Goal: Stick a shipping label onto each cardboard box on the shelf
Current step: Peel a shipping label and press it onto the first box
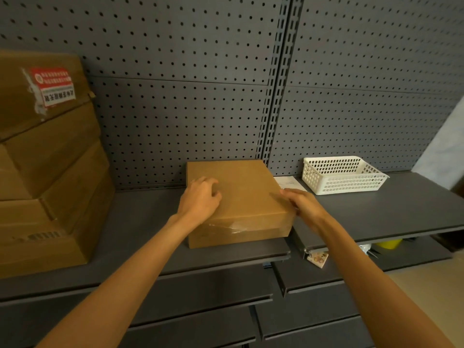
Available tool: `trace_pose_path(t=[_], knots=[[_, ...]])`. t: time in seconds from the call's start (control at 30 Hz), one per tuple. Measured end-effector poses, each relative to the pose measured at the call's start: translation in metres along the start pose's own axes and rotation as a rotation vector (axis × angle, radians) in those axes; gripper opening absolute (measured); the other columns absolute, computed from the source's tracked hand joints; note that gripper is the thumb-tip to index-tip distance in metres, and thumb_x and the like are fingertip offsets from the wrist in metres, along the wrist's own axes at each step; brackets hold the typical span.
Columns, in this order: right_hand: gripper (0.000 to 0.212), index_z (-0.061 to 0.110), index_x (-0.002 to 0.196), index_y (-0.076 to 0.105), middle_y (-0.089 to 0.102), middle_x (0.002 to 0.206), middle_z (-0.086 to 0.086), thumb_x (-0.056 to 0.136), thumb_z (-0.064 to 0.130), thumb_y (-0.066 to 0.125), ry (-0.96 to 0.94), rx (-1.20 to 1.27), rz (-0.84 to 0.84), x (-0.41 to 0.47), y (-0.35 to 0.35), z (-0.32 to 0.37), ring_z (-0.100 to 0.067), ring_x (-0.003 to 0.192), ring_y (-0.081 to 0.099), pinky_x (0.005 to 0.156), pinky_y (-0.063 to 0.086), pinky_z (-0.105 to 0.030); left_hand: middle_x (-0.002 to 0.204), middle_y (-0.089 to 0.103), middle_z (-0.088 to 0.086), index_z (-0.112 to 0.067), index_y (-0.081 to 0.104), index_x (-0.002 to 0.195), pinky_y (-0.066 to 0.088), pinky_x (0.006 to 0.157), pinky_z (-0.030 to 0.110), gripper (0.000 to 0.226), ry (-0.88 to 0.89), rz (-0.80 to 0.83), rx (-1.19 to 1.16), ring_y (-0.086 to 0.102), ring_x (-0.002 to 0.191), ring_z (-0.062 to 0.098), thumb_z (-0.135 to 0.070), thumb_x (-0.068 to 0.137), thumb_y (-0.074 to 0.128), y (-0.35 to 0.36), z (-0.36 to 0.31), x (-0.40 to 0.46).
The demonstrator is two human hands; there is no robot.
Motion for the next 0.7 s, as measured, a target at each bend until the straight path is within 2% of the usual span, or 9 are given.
trace_pose_path(t=[0.07,0.17,0.27,0.47,0.7], knots=[[0.051,0.010,0.132,0.053,0.055,0.130,-0.003,0.088,0.035,0.064,-0.013,-0.034,-0.076,0.010,-0.006,0.002,-0.021,0.118,0.052,0.098,0.042,-0.034,0.133,0.053,0.003,-0.013,0.054,0.130,0.040,0.099,0.035,0.037,0.074,0.068,0.019,0.047,0.122,0.021,-0.024,0.095,0.050,0.007,-0.009,0.011],[0.045,0.007,0.127,0.058,0.057,0.133,-0.010,0.088,0.029,0.065,-0.025,-0.166,-0.195,0.027,-0.016,0.001,-0.025,0.121,0.053,0.105,0.042,-0.040,0.135,0.052,0.003,-0.013,0.053,0.131,0.038,0.100,0.035,0.037,0.152,0.123,0.068,0.047,0.123,0.020,-0.026,0.097,0.048,0.017,-0.022,0.026],[0.043,0.002,0.130,0.055,0.054,0.136,-0.013,0.092,0.021,0.060,-0.042,-0.303,-0.259,0.042,-0.024,-0.001,-0.027,0.126,0.049,0.105,0.038,-0.035,0.136,0.052,0.004,-0.014,0.053,0.130,0.037,0.103,0.036,0.036,0.195,0.143,0.113,0.046,0.124,0.020,-0.027,0.097,0.048,0.027,-0.033,0.044],[0.046,-0.004,0.135,0.048,0.052,0.137,-0.020,0.094,0.015,0.056,-0.103,-0.558,-0.261,0.077,-0.033,-0.002,-0.033,0.125,0.050,0.100,0.041,-0.035,0.135,0.052,0.005,-0.014,0.055,0.128,0.039,0.103,0.038,0.036,0.173,0.156,0.136,0.048,0.123,0.021,-0.031,0.097,0.048,0.042,-0.047,0.083],[0.038,-0.005,0.127,0.053,0.056,0.130,-0.022,0.094,0.014,0.052,-0.116,-0.777,-0.258,0.119,-0.040,-0.002,-0.037,0.117,0.055,0.091,0.047,-0.037,0.134,0.052,0.003,-0.017,0.055,0.128,0.038,0.102,0.037,0.037,0.143,0.145,0.168,0.045,0.125,0.019,-0.036,0.097,0.045,0.061,-0.048,0.100]])
Point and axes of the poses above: each hand's wrist, its own x-axis towards the middle knuckle, its own y-axis out of the palm, z = x × y, the point moved 2 cm from there along x, towards the middle knuckle
